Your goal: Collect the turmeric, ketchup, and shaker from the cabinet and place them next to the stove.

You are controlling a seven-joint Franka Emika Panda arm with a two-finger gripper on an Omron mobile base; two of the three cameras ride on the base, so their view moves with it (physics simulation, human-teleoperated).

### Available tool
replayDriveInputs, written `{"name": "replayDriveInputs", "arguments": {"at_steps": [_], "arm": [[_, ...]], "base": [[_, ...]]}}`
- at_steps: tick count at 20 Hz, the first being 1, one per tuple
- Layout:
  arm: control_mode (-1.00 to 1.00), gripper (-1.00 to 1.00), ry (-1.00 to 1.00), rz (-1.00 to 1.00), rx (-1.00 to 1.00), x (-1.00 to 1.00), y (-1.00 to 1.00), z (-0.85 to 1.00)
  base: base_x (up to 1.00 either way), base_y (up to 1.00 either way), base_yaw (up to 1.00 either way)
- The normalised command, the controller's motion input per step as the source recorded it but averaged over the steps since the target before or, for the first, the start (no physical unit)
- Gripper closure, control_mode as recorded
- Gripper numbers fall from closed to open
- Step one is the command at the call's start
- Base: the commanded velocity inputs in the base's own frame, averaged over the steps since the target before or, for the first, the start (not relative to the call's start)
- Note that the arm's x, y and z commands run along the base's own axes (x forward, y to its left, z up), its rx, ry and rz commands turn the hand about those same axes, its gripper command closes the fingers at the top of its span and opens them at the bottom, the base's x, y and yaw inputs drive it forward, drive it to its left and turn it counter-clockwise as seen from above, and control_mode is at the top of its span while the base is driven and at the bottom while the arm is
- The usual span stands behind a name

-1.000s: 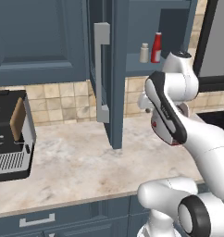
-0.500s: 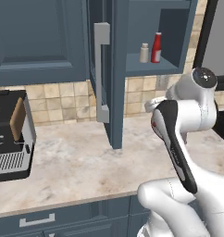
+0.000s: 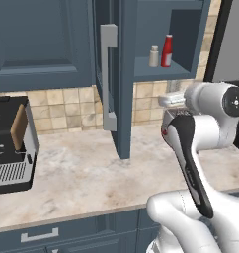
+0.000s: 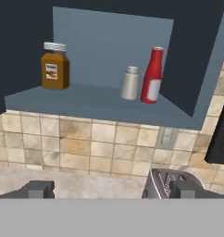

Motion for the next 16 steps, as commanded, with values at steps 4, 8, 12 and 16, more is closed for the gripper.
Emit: {"name": "replayDriveInputs", "arguments": {"at_steps": [4, 8, 12, 16], "arm": [[-1.0, -1.0, -0.23, 0.01, 0.06, 0.0, 0.0, 0.87], [-1.0, -1.0, -0.09, -0.03, 0.08, 0.1, 0.0, 0.59], [-1.0, -1.0, 0.0, -0.01, 0.0, 0.02, 0.06, 0.0], [-1.0, -1.0, 0.0, 0.0, 0.0, 0.03, 0.01, 0.0]], "base": [[0.0, 0.0, 0.0], [0.0, 0.0, 0.0], [0.0, 0.0, 0.0], [0.0, 0.0, 0.0]]}}
